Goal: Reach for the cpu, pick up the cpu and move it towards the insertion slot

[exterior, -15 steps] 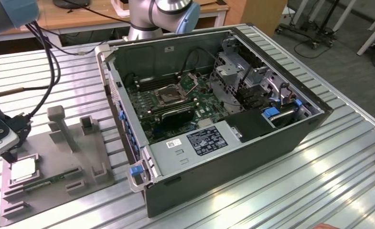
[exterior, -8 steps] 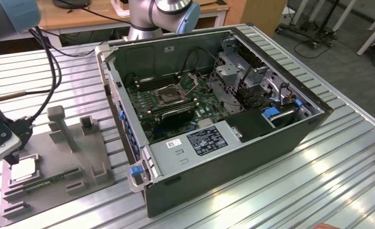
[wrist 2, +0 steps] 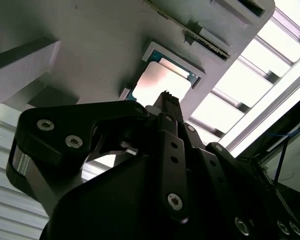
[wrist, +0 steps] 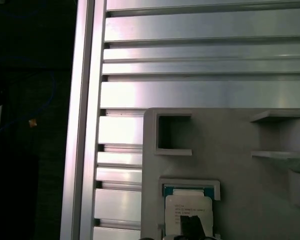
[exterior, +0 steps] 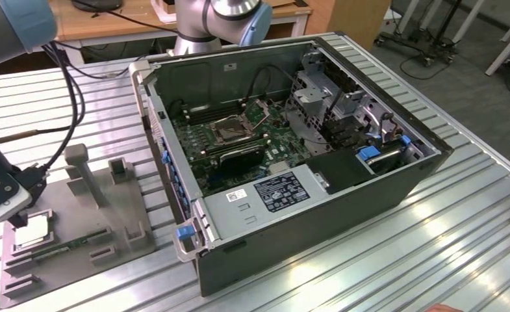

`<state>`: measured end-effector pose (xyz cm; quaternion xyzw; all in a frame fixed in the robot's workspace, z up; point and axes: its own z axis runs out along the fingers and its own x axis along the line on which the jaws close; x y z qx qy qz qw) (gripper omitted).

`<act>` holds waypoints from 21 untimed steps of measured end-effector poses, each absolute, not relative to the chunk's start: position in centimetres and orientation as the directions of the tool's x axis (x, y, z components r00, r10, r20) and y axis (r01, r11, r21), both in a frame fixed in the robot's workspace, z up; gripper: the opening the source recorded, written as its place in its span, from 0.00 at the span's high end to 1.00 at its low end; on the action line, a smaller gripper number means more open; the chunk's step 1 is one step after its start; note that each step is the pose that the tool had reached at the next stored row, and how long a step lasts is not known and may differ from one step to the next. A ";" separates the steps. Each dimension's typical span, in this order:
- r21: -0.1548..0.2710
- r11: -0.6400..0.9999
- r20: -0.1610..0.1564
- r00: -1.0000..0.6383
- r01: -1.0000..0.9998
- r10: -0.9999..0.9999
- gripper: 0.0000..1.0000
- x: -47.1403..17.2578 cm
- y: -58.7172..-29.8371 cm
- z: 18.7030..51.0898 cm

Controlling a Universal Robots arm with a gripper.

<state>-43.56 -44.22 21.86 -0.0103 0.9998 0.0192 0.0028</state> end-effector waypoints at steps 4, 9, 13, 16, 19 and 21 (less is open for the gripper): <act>0.038 0.999 -0.006 -1.000 -0.021 -0.021 0.89 -43.6 -44.3 21.4; 0.038 0.999 -0.006 -1.000 -0.021 -0.021 0.89 -43.6 -44.3 21.2; 0.038 0.999 -0.006 -1.000 -0.021 -0.021 0.89 -43.6 -44.3 21.2; 0.038 0.999 -0.006 -1.000 -0.021 -0.021 0.89 -43.6 -44.3 21.2; 0.038 0.999 -0.006 -1.000 -0.021 -0.021 0.89 -43.6 -44.3 21.2; 0.038 0.999 -0.006 -1.000 -0.021 -0.021 0.89 -43.6 -44.3 21.2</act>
